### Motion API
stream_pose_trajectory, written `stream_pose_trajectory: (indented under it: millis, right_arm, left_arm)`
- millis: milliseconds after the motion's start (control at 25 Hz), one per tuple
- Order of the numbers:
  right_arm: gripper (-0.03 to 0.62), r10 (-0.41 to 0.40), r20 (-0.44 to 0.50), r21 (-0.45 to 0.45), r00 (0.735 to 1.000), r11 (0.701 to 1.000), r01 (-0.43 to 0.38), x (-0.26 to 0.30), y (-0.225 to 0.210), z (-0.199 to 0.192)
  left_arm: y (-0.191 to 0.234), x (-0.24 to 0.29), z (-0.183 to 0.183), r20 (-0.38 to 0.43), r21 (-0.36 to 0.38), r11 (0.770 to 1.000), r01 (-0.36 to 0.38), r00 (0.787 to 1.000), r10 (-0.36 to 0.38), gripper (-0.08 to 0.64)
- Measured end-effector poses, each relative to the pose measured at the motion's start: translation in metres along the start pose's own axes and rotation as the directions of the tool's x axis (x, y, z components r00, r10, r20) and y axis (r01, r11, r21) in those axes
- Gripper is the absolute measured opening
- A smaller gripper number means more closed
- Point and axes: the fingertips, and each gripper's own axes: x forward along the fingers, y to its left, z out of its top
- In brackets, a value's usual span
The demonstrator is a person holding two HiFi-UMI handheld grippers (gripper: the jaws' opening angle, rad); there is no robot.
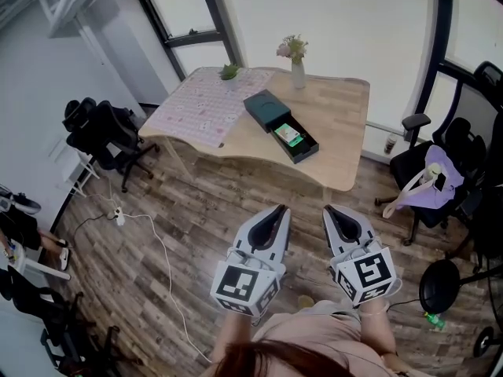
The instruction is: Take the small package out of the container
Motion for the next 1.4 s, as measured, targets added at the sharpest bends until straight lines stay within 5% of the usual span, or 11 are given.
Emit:
stream_pose_trajectory:
  millis: [640,1400]
  right_arm:
    - [0.000,0.028,-0.050,0.011,0.998,1.000,-0.027,0.047,-0.026,-0.014]
    - [0.000,-0.005,-0.074,-0.014,0.997,1.000,0.004,0.164,-0.065,-0.008]
  left_arm:
    - [0.033,0.038,-0.013,-0.040,-0.037,0.999,-0.030,0.999,0.029,0.021]
    - [0.137,0.119,-0.011,-0.052,-0.045,0.999,-0.027,0.998,0.024,0.021]
